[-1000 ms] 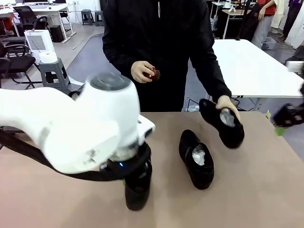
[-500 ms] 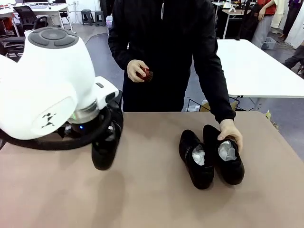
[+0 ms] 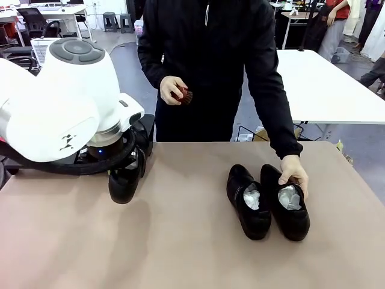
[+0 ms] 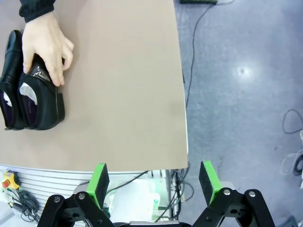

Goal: Organize the shoes by placing them on the stand.
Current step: Place the Shoe from the middle of the table onto the Shoes Stand.

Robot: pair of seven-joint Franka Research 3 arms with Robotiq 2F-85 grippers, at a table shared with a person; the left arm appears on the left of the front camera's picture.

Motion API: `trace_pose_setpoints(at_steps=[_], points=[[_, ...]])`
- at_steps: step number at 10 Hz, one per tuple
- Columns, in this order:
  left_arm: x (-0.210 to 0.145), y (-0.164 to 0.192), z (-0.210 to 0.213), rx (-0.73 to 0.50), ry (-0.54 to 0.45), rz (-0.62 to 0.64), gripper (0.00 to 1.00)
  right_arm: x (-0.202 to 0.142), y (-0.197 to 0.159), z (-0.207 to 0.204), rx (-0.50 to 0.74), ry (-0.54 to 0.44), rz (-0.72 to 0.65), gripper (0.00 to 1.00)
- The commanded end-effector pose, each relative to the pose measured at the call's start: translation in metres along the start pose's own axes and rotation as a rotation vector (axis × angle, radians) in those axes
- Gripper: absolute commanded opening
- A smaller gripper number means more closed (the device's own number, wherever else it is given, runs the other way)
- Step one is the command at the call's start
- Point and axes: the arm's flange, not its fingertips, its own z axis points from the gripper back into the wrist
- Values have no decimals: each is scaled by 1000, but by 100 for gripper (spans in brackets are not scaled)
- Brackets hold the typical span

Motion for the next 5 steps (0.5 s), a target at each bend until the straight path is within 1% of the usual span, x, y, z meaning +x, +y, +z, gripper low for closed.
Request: trace_pose_setpoints(at_steps=[1, 2, 3, 5], points=[[6, 6, -3, 6, 2, 13, 0, -4, 0, 0, 2, -5, 2, 100], [25, 10, -5, 16, -45, -35, 0, -4, 0, 0, 2, -5, 2, 100], [47, 19, -9, -6, -104, -24, 0, -4, 0, 0, 2, -5, 2, 100], [79, 32, -20, -94, -175, 27, 0, -4, 0, 0, 2, -5, 2, 100]])
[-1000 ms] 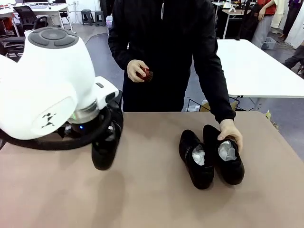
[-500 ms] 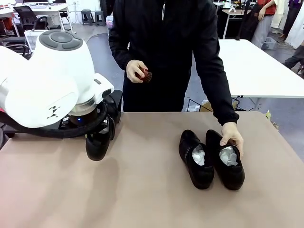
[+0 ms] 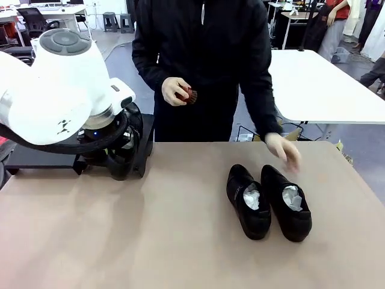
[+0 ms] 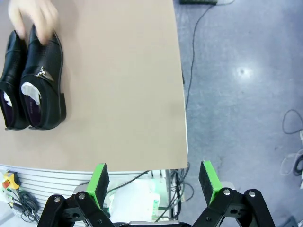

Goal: Organize the shoes by placing them on the stand.
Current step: Place the Shoe from the middle of the table onto the Shoes Stand.

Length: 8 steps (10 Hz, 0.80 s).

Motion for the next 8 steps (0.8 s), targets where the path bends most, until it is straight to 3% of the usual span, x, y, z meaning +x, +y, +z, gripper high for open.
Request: trace_pose_setpoints(at_steps=[1, 8], points=[[49, 9, -32, -135, -129, 43, 0, -3, 0, -1, 2, -3, 3, 100], [70, 14, -60, -117, -161, 40, 0, -3, 0, -1, 2, -3, 3, 100]])
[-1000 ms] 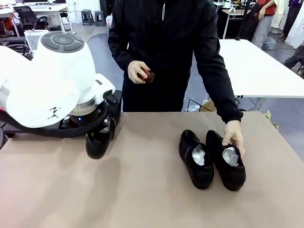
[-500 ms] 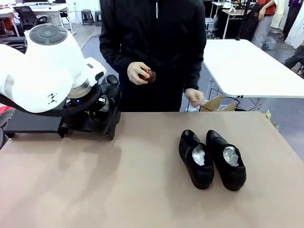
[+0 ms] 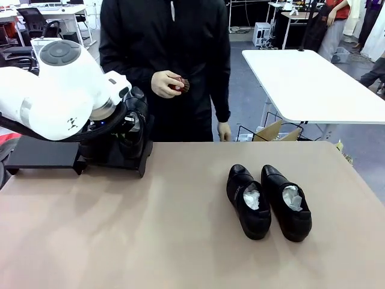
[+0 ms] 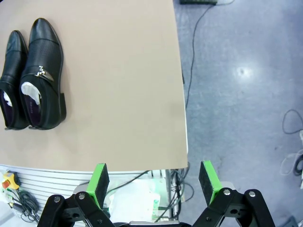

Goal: Organize the shoes by placing them on the stand.
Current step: Place the Shoe from the middle of the table onto the Shoes Stand.

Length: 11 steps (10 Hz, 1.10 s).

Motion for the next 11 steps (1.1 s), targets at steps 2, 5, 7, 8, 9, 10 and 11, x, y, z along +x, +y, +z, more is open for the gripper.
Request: trace_pose_setpoints(at_steps=[2, 5, 7, 8, 9, 10, 11], points=[[6, -4, -10, 15, -25, -20, 0, -2, 0, -1, 2, -3, 3, 100], [4, -2, -19, 34, -56, -21, 0, -2, 0, -1, 2, -3, 3, 100], [3, 0, -25, 45, -72, -26, 0, -2, 0, -1, 2, -3, 3, 100], [5, 4, -26, 45, -80, -27, 0, -2, 0, -1, 2, -3, 3, 100], [7, 6, -28, 45, -82, -26, 0, -2, 0, -1, 2, -3, 3, 100], [7, 8, -31, 48, -62, -24, 0, -2, 0, -1, 2, -3, 3, 100], [5, 8, -34, 52, -41, -29, 0, -2, 0, -1, 2, -3, 3, 100]])
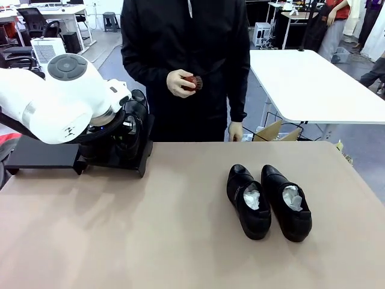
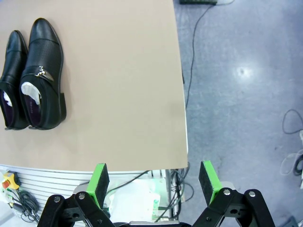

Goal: Organize the shoes by placing them on the stand.
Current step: Place the Shoe from the middle of the table onto the Shoes Stand.

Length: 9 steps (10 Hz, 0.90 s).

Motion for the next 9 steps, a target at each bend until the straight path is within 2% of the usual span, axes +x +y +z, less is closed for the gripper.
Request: trace_pose_setpoints(at_steps=[1, 5, 6, 9], points=[[2, -2, -7, 15, -9, 12, 11, -2, 0, -1, 2, -3, 3, 100], [5, -5, 5, 40, -38, -12, 88, -2, 0, -1, 2, -3, 3, 100], [7, -5, 14, 55, -56, -22, 100, -2, 0, -1, 2, -3, 3, 100], [8, -5, 48, 87, -59, -36, 100, -2, 0, -1, 2, -3, 3, 100]])
